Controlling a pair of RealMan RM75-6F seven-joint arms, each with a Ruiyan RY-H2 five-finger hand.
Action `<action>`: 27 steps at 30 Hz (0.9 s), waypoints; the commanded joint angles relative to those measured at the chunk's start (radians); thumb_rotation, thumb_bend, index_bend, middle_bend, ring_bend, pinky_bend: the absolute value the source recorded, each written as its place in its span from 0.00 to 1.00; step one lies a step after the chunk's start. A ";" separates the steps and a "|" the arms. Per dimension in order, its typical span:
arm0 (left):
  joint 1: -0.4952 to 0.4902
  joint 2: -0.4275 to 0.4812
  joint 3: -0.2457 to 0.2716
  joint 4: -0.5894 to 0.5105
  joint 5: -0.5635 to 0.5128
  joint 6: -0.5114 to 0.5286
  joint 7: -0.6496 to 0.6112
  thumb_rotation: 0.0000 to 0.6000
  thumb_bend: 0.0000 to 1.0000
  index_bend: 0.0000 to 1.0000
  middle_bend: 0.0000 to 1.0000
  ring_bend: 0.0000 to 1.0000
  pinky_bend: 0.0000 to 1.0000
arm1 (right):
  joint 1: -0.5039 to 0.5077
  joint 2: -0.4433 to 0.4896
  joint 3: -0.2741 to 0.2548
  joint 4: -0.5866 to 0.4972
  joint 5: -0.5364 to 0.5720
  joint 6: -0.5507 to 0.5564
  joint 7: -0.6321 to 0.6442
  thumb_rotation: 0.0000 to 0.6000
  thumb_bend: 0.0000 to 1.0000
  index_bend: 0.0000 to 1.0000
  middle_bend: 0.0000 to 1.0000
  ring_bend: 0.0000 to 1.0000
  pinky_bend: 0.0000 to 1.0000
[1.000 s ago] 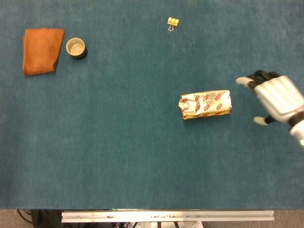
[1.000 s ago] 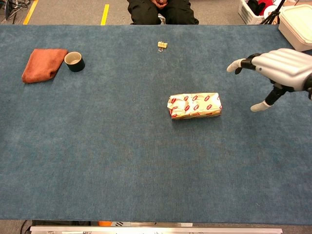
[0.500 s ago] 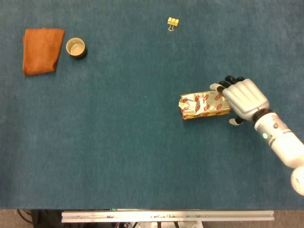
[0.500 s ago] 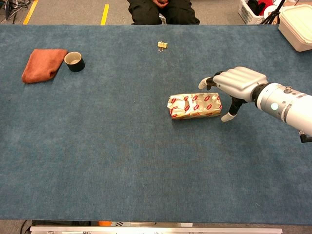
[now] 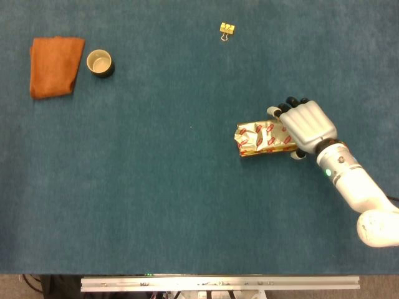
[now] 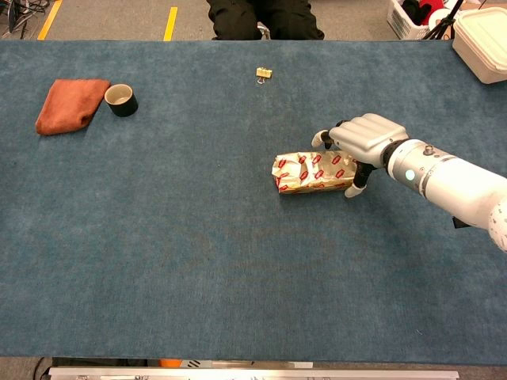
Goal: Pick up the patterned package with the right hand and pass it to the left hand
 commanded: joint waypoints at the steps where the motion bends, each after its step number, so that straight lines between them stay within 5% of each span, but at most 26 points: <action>1: 0.002 0.000 0.000 0.004 -0.001 0.000 -0.005 1.00 0.34 0.29 0.16 0.12 0.14 | 0.005 -0.008 -0.008 0.003 -0.002 0.013 -0.006 1.00 0.06 0.20 0.29 0.16 0.26; 20: 0.005 -0.002 0.002 0.022 -0.003 -0.007 -0.027 1.00 0.34 0.29 0.16 0.12 0.14 | 0.019 -0.052 -0.032 0.030 -0.025 0.082 -0.039 1.00 0.23 0.39 0.40 0.27 0.30; 27: 0.003 -0.003 0.002 0.026 -0.006 -0.016 -0.028 1.00 0.34 0.29 0.16 0.12 0.14 | 0.017 -0.061 -0.029 0.036 -0.044 0.098 -0.033 1.00 0.45 0.53 0.47 0.36 0.38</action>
